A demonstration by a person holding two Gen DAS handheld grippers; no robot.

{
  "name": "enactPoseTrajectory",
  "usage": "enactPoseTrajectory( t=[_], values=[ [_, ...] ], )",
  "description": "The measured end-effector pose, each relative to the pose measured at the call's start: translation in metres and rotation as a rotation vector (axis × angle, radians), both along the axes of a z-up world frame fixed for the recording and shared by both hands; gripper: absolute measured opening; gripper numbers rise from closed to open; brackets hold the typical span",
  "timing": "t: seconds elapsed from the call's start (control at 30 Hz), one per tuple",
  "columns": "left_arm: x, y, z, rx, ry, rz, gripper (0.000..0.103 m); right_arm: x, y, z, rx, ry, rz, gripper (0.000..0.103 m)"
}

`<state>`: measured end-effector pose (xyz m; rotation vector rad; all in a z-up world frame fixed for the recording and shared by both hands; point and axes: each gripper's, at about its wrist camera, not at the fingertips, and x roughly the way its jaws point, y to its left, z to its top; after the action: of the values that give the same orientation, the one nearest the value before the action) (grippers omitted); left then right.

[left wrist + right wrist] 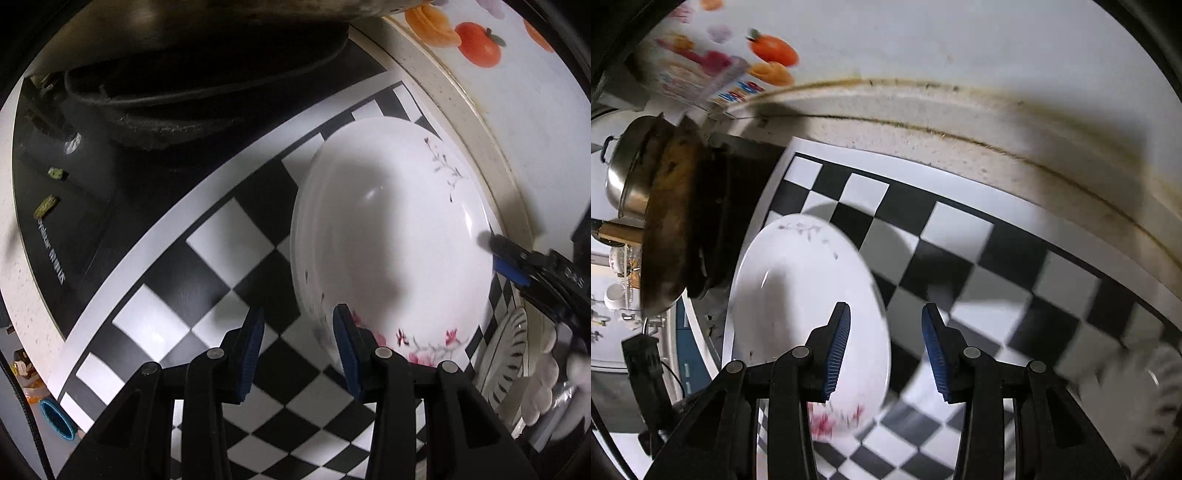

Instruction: Organize plates and bowls

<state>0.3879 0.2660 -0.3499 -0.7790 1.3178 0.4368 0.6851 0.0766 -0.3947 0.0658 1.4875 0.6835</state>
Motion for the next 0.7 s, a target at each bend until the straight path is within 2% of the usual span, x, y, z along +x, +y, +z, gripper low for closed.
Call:
enactPoseTrajectory(
  t=[0.17,0.2,0.23,0.27,0.3,0.33,0.47,0.7],
  values=[
    [0.011,0.002,-0.01,-0.002,0.005,0.007,0.036,0.016,0.015,-0.025,0.024,0.064,0.019,0.041],
    [0.012,0.003,-0.011,-0.003,0.002,0.007,0.036,0.017,0.017,-0.025,0.033,0.062,0.026,0.038],
    [0.013,0.003,-0.012,-0.004,-0.002,0.004,0.035,0.019,0.021,-0.029,0.033,0.077,0.038,0.03],
    [0.015,0.002,-0.012,-0.004,-0.009,0.001,0.031,0.02,0.024,-0.031,0.031,0.084,0.048,0.027],
    [0.015,0.0,-0.011,-0.008,-0.019,-0.007,0.022,0.02,0.027,-0.033,0.043,0.089,0.061,0.019],
    [0.017,-0.001,-0.011,-0.009,-0.021,-0.019,0.021,0.019,0.03,-0.033,0.054,0.096,0.074,0.015],
    [0.02,-0.008,-0.01,0.046,-0.002,-0.042,0.021,0.011,0.037,-0.029,0.018,0.019,0.131,0.015],
    [0.02,-0.015,0.003,0.063,-0.021,-0.059,0.021,-0.004,0.02,-0.019,0.027,-0.001,0.141,0.013]
  ],
)
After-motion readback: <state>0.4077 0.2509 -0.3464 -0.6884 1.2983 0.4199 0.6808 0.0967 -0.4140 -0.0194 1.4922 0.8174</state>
